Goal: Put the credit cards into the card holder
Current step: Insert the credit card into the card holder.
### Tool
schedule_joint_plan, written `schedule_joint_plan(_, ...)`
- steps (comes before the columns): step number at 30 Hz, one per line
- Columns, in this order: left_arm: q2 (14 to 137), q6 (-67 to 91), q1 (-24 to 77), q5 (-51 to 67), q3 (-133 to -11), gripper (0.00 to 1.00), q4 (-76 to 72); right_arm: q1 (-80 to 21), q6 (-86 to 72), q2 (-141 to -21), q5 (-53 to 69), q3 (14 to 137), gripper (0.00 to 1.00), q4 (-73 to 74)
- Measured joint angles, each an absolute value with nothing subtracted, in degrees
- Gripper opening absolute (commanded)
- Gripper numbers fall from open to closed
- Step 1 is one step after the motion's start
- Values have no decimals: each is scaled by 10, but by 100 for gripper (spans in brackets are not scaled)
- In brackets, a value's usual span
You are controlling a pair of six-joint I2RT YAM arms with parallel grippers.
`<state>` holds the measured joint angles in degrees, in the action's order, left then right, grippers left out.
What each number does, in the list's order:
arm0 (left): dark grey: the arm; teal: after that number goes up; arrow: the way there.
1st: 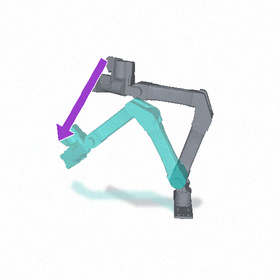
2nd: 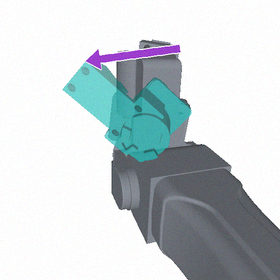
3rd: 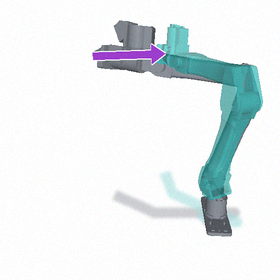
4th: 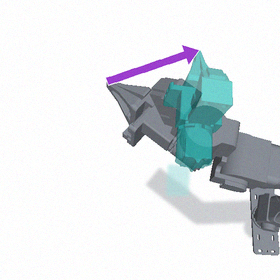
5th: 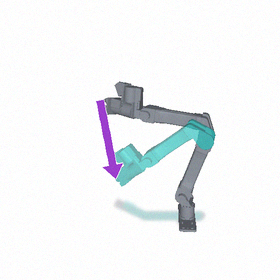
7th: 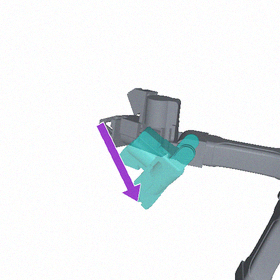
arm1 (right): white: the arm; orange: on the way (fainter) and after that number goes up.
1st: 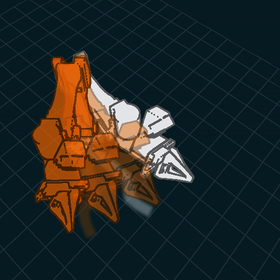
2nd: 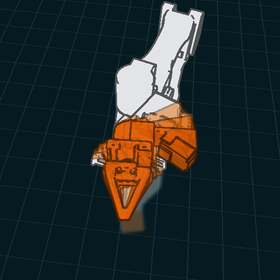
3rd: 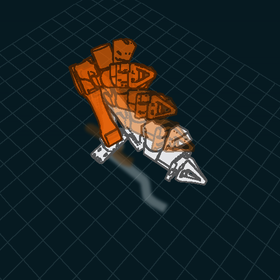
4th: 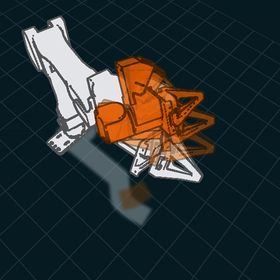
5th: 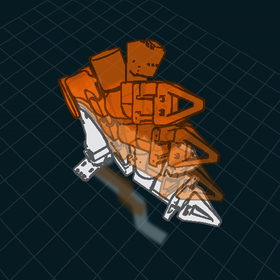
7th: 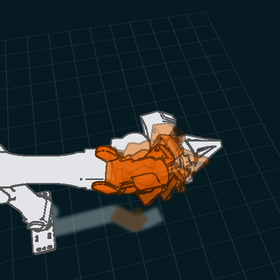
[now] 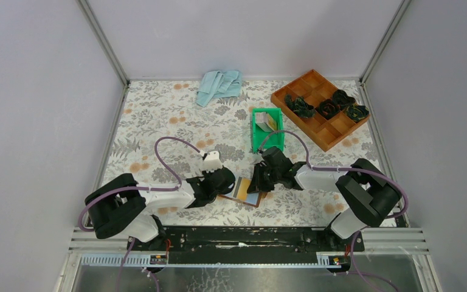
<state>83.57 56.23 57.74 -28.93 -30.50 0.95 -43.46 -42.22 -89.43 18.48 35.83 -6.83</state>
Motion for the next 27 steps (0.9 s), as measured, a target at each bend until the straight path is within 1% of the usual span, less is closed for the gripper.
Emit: schedule_joint_plan(27,836,563,578,-290,-305,0,10,-439,-422,-920,190,377,11,-86)
